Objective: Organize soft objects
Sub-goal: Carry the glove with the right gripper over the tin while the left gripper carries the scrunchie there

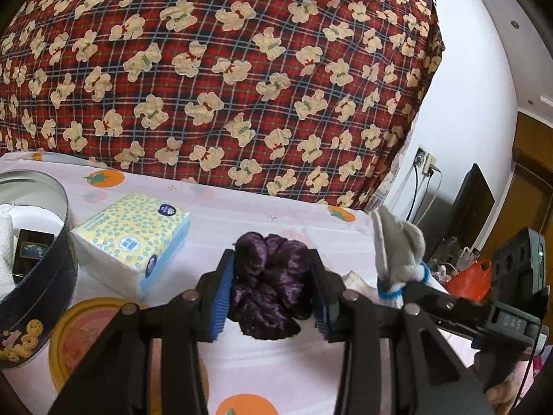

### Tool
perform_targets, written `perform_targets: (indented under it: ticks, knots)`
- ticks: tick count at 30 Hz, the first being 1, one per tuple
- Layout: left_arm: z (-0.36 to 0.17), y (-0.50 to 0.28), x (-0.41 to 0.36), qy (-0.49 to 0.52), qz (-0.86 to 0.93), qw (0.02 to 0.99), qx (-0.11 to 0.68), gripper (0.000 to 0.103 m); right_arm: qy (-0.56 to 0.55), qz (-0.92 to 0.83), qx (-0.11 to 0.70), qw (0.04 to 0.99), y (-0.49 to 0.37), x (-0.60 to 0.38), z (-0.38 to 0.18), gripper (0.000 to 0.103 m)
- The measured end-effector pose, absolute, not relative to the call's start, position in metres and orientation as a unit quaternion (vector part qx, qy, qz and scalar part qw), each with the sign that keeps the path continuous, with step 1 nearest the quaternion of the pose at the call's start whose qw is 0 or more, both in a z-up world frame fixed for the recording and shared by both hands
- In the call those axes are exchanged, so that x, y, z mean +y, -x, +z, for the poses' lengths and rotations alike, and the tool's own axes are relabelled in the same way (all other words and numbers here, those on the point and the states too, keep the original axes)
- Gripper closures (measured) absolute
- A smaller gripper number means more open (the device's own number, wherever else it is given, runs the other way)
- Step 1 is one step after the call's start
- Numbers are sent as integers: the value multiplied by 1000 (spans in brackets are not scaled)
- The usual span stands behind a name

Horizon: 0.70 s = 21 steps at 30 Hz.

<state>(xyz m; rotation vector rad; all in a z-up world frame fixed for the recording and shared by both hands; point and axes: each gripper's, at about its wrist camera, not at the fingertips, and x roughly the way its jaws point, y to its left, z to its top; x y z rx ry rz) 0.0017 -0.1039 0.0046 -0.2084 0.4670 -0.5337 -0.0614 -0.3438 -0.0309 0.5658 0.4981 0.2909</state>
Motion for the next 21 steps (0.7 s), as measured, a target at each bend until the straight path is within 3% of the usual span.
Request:
perform_targets:
  ticks: [21]
  knots:
    - [10, 9, -17, 84, -198, 954, 210, 63, -212, 135, 218, 943, 47, -197, -9, 47]
